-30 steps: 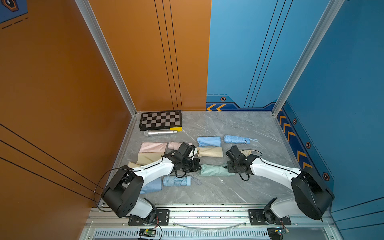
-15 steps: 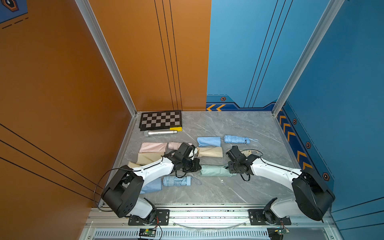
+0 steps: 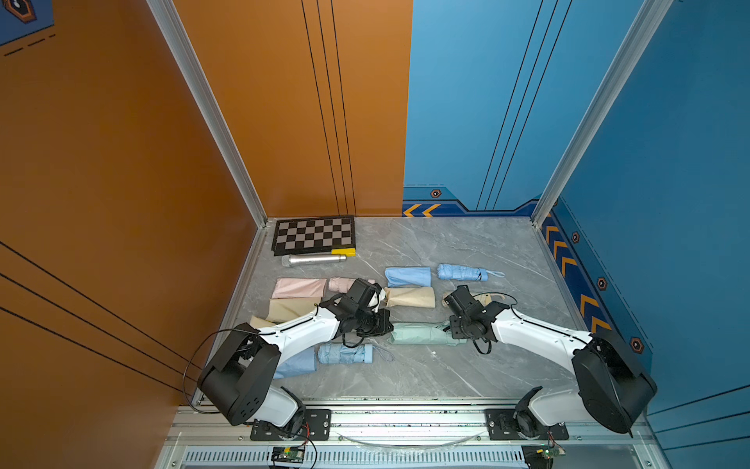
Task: Take umbrellas out of sleeves
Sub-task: Take out the umbrella from the umbrella sleeve.
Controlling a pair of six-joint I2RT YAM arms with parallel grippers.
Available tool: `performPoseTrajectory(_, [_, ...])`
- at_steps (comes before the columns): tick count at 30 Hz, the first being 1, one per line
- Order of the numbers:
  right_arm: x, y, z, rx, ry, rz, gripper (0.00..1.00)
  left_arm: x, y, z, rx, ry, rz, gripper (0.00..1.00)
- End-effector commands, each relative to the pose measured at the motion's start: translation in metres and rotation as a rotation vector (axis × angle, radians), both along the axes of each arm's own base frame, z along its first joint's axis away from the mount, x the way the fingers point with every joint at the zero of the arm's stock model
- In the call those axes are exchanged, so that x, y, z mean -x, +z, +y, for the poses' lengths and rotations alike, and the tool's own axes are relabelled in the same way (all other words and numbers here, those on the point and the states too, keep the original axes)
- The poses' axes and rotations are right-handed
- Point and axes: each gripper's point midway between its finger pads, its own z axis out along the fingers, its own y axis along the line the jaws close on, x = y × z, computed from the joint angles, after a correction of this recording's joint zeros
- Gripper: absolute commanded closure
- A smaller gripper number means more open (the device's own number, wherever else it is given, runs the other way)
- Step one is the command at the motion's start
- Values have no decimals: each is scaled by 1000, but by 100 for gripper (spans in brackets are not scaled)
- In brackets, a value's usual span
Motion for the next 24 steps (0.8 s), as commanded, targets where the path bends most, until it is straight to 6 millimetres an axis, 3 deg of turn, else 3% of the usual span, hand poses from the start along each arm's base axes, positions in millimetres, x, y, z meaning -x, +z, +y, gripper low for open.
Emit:
performPoseTrajectory(1, [11,-5,-21,79,-12,33,55,-3,5,2,-8,-7,-31,100])
performPoseTrajectory(24, [10,-4,-29,50,-55,55,52,-6,0,7,-20,-3,-29,100])
